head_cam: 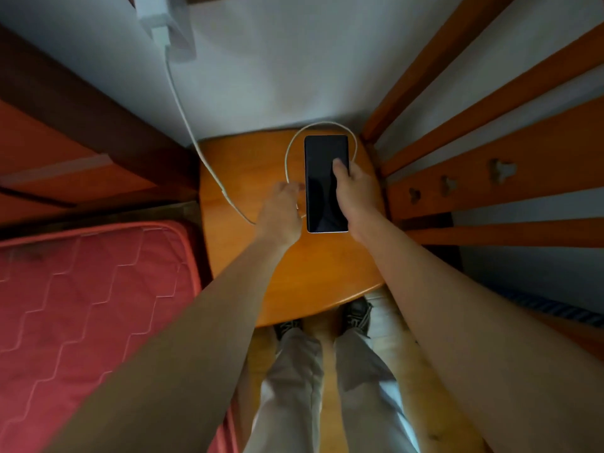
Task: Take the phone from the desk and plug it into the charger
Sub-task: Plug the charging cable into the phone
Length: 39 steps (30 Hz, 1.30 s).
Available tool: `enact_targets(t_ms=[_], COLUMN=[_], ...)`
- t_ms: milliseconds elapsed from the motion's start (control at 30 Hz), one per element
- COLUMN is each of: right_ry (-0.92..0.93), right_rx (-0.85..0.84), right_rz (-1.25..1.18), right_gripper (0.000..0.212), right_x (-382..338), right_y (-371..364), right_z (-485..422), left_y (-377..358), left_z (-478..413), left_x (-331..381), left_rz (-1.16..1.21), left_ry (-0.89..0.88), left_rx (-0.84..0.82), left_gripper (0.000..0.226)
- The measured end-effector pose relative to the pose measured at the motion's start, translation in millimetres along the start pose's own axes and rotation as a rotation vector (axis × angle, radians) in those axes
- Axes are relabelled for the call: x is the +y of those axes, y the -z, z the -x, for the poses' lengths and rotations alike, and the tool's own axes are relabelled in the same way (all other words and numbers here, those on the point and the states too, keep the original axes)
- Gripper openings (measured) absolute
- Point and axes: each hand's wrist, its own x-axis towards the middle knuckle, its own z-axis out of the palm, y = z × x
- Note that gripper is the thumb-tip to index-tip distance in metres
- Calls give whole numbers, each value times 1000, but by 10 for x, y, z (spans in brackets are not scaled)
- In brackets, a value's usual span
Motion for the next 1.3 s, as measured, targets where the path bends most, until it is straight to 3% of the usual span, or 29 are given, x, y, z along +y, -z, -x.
enact_targets(t_ms=[100,233,433,600,800,967,1067,1233,1300], right_ry=[-28,-38,-32,-20,-1,-53,-101,-189,-203], right_rx=[13,1,9,16,30,53,45,28,24], right_rz=[-20,-35,-12,-4,-12,-91,-236,-568,-627], right_gripper=[23,29,31,31,36,22,21,39,44], right_x=[89,133,128,134,107,-45,-237,-621,-748], right_y=[-31,-89,-123,-138,-122,-13,83,219,261], right_z=[-137,-332,-522,-552,-534,-436,-326,-79,21], left_y=[-125,-214,-233,-250,-226,-34,137,398,464], left_z=[-169,-358,-545,-598,-612,-444,-272,148,312], left_x=[-95,-248,-368,-444,-500,-270,-87,162,255], left_rz=[-118,-224,-130,-78,-122,-220,-102,271,461], left_ry=[-53,-85,-93,-104,-85,-208,-246,-231,-190], left_rx=[-83,-149,-69,-59,-147,67,43,14,-25], left_gripper=[59,70,40,48,28,15,12,4,13])
